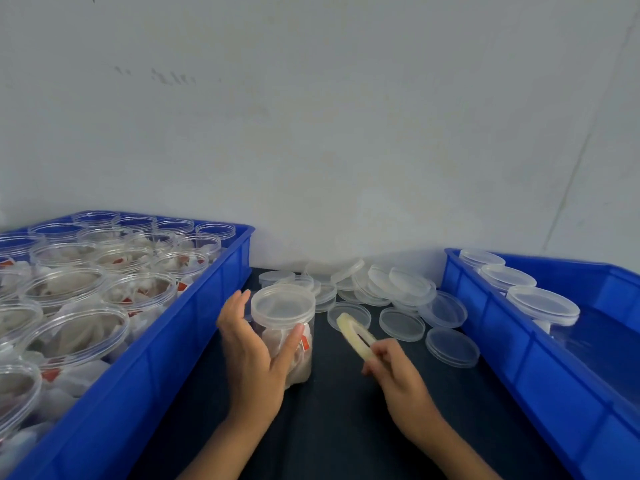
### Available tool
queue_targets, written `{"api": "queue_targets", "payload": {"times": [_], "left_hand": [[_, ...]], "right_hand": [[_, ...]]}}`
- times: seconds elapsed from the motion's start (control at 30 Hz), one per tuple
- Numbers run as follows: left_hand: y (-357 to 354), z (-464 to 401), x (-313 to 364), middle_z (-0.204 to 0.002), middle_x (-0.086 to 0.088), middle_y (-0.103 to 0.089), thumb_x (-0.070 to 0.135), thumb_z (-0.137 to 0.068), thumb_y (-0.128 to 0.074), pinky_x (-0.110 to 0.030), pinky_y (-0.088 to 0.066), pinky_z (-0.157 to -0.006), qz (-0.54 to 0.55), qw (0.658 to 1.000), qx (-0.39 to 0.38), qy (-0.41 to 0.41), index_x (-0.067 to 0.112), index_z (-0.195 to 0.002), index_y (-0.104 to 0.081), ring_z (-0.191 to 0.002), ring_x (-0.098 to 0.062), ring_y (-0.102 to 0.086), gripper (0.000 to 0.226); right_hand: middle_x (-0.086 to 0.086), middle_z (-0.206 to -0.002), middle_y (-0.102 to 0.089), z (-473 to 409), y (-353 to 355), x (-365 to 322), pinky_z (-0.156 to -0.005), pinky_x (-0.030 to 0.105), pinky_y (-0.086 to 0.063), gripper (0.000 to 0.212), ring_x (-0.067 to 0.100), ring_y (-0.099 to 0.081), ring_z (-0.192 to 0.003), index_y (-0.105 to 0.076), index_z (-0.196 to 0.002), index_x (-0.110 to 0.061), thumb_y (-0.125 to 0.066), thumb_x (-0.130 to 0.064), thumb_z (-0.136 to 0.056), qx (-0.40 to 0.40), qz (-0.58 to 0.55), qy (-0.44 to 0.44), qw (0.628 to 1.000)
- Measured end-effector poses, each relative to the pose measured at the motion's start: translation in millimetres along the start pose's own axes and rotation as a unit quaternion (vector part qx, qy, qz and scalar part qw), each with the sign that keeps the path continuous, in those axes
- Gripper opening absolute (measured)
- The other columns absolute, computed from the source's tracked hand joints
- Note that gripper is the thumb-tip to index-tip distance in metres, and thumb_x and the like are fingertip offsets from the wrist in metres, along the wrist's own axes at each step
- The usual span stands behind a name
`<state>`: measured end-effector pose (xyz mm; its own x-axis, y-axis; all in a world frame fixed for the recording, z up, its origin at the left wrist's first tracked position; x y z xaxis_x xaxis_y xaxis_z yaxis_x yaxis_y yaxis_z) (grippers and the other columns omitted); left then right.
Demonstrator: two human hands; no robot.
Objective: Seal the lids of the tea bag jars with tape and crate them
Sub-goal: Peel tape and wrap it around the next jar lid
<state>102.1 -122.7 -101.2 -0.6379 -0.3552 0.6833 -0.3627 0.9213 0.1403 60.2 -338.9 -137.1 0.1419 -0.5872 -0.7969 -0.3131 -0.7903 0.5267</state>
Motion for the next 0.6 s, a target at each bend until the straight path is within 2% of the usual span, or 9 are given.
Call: {"api": "queue_targets", "payload": {"times": [0.1, 0.17, 0.27, 0.33, 0.37, 0.4, 0.47, 0.53, 0.6], "left_hand": [[6, 5, 41, -0.127, -0.012, -0.048, 0.034, -0.086, -0.057, -0.031, -0.032, -0.097, -0.129, 0.970, 0.052, -0.199, 0.012, -0.128, -0.045, -0.117, -0.023, -0.046, 0.049], [-6, 15, 59, -0.114, -0.002, -0.050, 0.024, -0.086, -0.055, -0.025, -0.034, -0.087, -0.155, 0.945, 0.007, -0.287, 0.019, -0.119, -0.051, -0.101, -0.014, -0.049, 0.034], [-34, 33, 71, -0.101, 0.005, -0.060, 0.019, -0.088, -0.055, -0.022, -0.047, -0.073, -0.139, 0.923, -0.116, -0.340, 0.020, -0.121, -0.057, -0.086, -0.006, -0.056, 0.033], [-50, 38, 69, -0.103, 0.009, -0.063, 0.027, -0.090, -0.052, -0.014, -0.049, -0.071, -0.134, 0.923, -0.204, -0.297, 0.020, -0.133, -0.050, -0.083, 0.002, -0.056, 0.044], [-57, 39, 64, -0.109, 0.013, -0.062, 0.031, -0.091, -0.052, -0.008, -0.047, -0.073, -0.135, 0.925, -0.248, -0.253, 0.023, -0.143, -0.039, -0.084, 0.006, -0.053, 0.055], [-63, 41, 56, -0.118, 0.017, -0.058, 0.034, -0.092, -0.053, -0.001, -0.041, -0.078, -0.131, 0.927, -0.283, -0.209, 0.028, -0.151, -0.021, -0.088, 0.010, -0.050, 0.067], [-73, 48, 37, -0.130, 0.026, -0.041, 0.034, -0.094, -0.057, 0.007, -0.028, -0.087, -0.103, 0.927, -0.339, -0.125, 0.041, -0.149, 0.015, -0.099, 0.015, -0.045, 0.091], [-74, 51, 27, -0.127, 0.028, -0.037, 0.034, -0.093, -0.060, 0.006, -0.028, -0.089, -0.084, 0.930, -0.346, -0.088, 0.048, -0.141, 0.027, -0.098, 0.019, -0.045, 0.100], [-72, 50, 24, -0.121, 0.030, -0.036, 0.034, -0.093, -0.061, 0.005, -0.030, -0.089, -0.072, 0.935, -0.338, -0.076, 0.052, -0.139, 0.027, -0.102, 0.025, -0.040, 0.101]], "right_hand": [[0.003, -0.076, -0.051, 3, 12, 0, -0.068, 0.012, -0.039, 0.012, 0.007, -0.047, -0.072, -0.059, -0.095, -0.006, -0.047, -0.007, -0.097, 0.015, -0.162, -0.020, 0.986], [0.005, -0.077, -0.048, 3, 14, -3, -0.079, 0.024, -0.037, 0.027, 0.016, -0.047, -0.080, -0.055, -0.090, 0.005, -0.048, -0.022, -0.094, 0.022, -0.228, -0.015, 0.973], [0.005, -0.074, -0.047, 5, 14, -10, -0.079, 0.034, -0.035, 0.053, 0.020, -0.044, -0.075, -0.051, -0.088, 0.012, -0.057, -0.041, -0.089, 0.029, -0.272, -0.006, 0.962], [0.008, -0.074, -0.050, 7, 12, -14, -0.077, 0.033, -0.038, 0.051, 0.021, -0.046, -0.074, -0.054, -0.086, 0.007, -0.060, -0.043, -0.083, 0.015, -0.282, 0.006, 0.959], [0.011, -0.077, -0.052, 8, 12, -15, -0.078, 0.034, -0.039, 0.049, 0.022, -0.048, -0.076, -0.055, -0.086, 0.005, -0.058, -0.043, -0.081, 0.006, -0.284, 0.009, 0.959], [0.014, -0.079, -0.053, 8, 11, -16, -0.078, 0.036, -0.039, 0.048, 0.023, -0.049, -0.077, -0.056, -0.087, 0.005, -0.057, -0.042, -0.080, -0.003, -0.288, 0.010, 0.958], [0.011, -0.076, -0.053, 9, 11, -17, -0.079, 0.036, -0.038, 0.050, 0.021, -0.050, -0.076, -0.054, -0.088, 0.006, -0.058, -0.042, -0.079, -0.022, -0.296, 0.006, 0.955], [0.006, -0.073, -0.054, 10, 10, -20, -0.078, 0.036, -0.037, 0.045, 0.019, -0.050, -0.073, -0.057, -0.088, 0.004, -0.057, -0.040, -0.079, -0.041, -0.290, 0.003, 0.956], [0.007, -0.072, -0.054, 10, 9, -24, -0.075, 0.035, -0.037, 0.032, 0.020, -0.048, -0.070, -0.063, -0.087, -0.006, -0.055, -0.037, -0.082, -0.059, -0.278, 0.004, 0.959]]}}
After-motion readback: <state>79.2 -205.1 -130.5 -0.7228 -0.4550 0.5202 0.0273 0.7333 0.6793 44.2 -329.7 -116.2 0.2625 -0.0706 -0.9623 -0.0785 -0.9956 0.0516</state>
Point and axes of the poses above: each hand's wrist, its own z-axis away from the middle knuckle, its own y-axis out of the back of the hand, x = y × z, the point moved 8 cm from there along -z, towards the middle knuckle
